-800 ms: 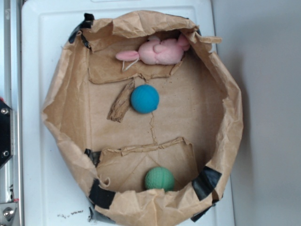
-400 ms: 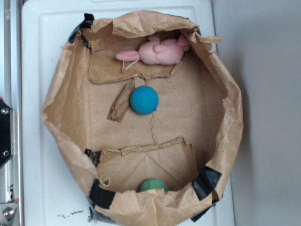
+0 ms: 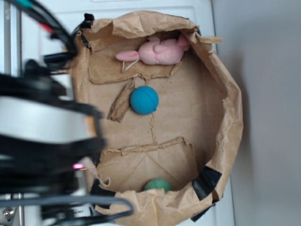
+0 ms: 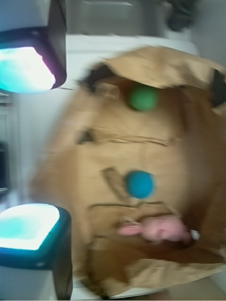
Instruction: Grab the green ball.
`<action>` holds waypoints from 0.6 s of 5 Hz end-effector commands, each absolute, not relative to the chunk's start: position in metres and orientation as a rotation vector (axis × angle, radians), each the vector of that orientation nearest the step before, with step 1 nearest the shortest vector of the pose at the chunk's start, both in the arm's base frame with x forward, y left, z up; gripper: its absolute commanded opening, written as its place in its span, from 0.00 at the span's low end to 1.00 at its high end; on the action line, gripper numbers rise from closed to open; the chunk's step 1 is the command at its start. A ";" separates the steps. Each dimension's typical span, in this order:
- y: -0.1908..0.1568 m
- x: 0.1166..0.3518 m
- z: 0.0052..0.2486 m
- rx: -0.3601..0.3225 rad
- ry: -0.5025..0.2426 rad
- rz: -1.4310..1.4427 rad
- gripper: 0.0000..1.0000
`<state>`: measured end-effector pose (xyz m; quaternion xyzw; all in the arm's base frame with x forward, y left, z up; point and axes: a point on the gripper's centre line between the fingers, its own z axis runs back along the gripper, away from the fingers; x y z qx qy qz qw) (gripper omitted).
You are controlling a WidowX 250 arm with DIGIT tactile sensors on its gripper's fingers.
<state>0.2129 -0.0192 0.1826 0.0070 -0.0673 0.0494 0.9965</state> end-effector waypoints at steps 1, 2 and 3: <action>-0.016 0.262 0.169 -0.023 -0.256 0.018 1.00; -0.006 0.248 0.136 -0.030 -0.279 -0.129 1.00; -0.006 0.248 0.136 -0.030 -0.279 -0.129 1.00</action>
